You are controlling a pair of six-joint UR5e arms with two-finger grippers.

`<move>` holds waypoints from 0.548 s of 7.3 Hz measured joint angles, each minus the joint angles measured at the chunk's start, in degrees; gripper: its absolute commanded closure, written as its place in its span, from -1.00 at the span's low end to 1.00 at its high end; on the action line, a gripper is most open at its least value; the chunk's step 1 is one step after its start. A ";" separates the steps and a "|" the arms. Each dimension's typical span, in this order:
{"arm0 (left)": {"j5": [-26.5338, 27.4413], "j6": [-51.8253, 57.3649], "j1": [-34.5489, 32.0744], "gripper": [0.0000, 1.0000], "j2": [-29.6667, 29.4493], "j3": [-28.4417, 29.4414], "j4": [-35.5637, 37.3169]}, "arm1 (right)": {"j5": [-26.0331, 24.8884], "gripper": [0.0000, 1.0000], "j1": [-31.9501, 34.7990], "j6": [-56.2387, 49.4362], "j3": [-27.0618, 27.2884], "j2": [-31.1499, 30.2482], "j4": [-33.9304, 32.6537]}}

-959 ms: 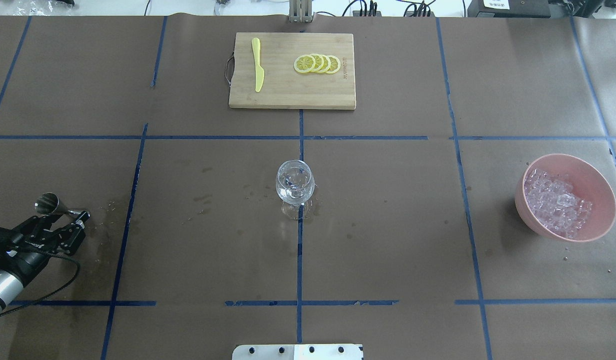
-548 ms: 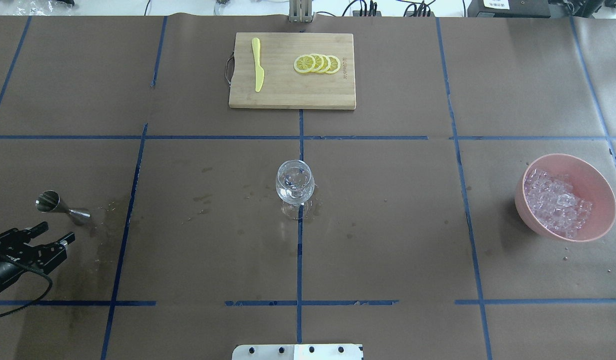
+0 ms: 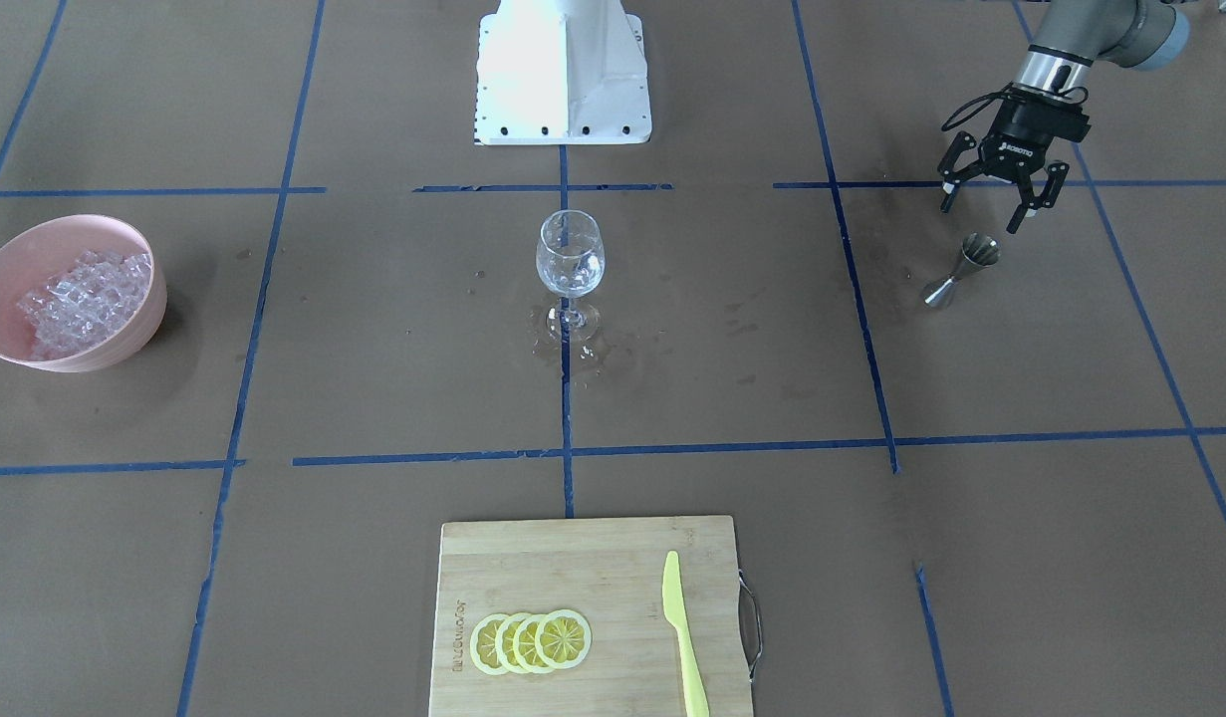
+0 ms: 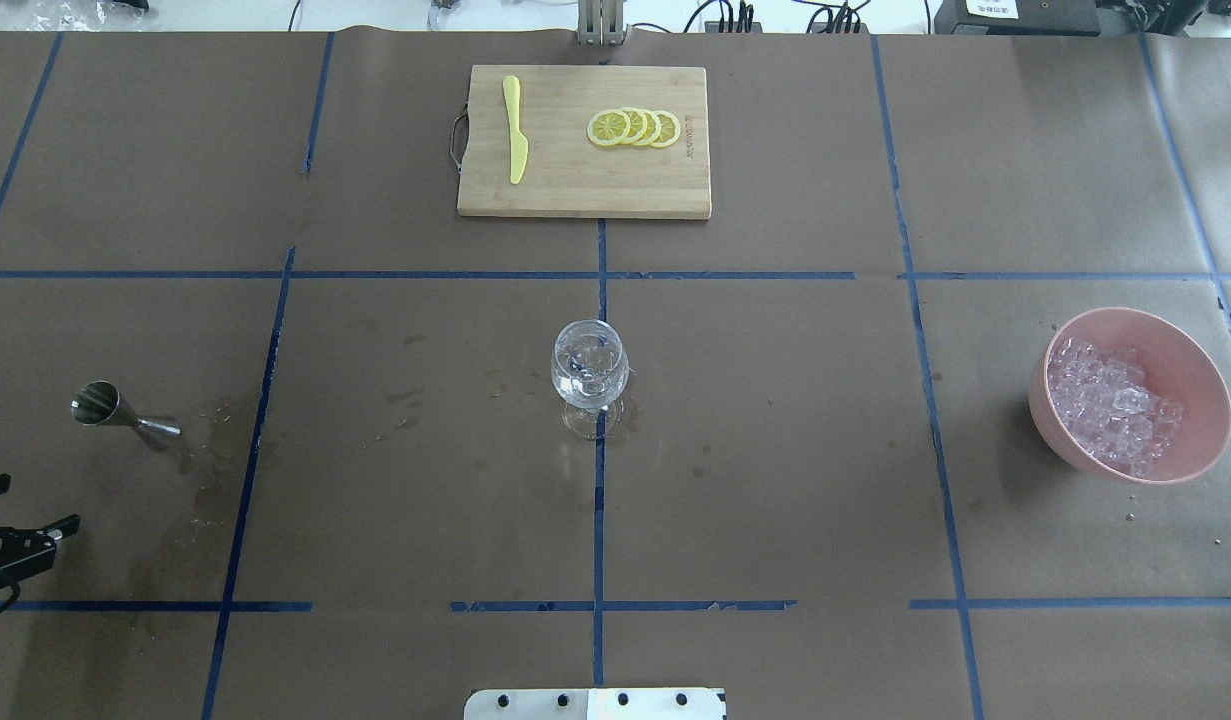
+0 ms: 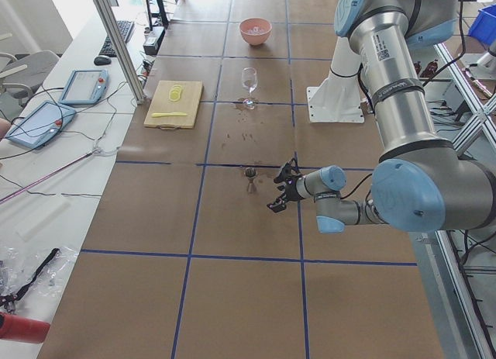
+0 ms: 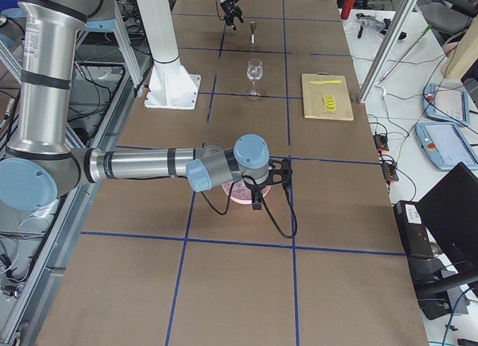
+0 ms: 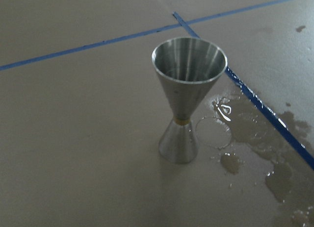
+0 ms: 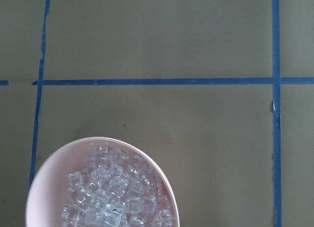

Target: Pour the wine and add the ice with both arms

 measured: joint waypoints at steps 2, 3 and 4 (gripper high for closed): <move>-14.56 11.06 -11.71 -0.99 0.84 1.94 -0.01 | -5.20 -1.00 -7.06 16.56 2.13 -0.35 8.71; -20.82 16.74 -18.56 -0.99 0.58 3.48 0.14 | -8.09 -1.00 -11.27 24.76 2.43 -0.76 13.31; -27.84 21.27 -26.66 -1.00 -0.53 4.58 1.66 | -10.87 -1.00 -15.21 30.50 2.60 -0.94 15.63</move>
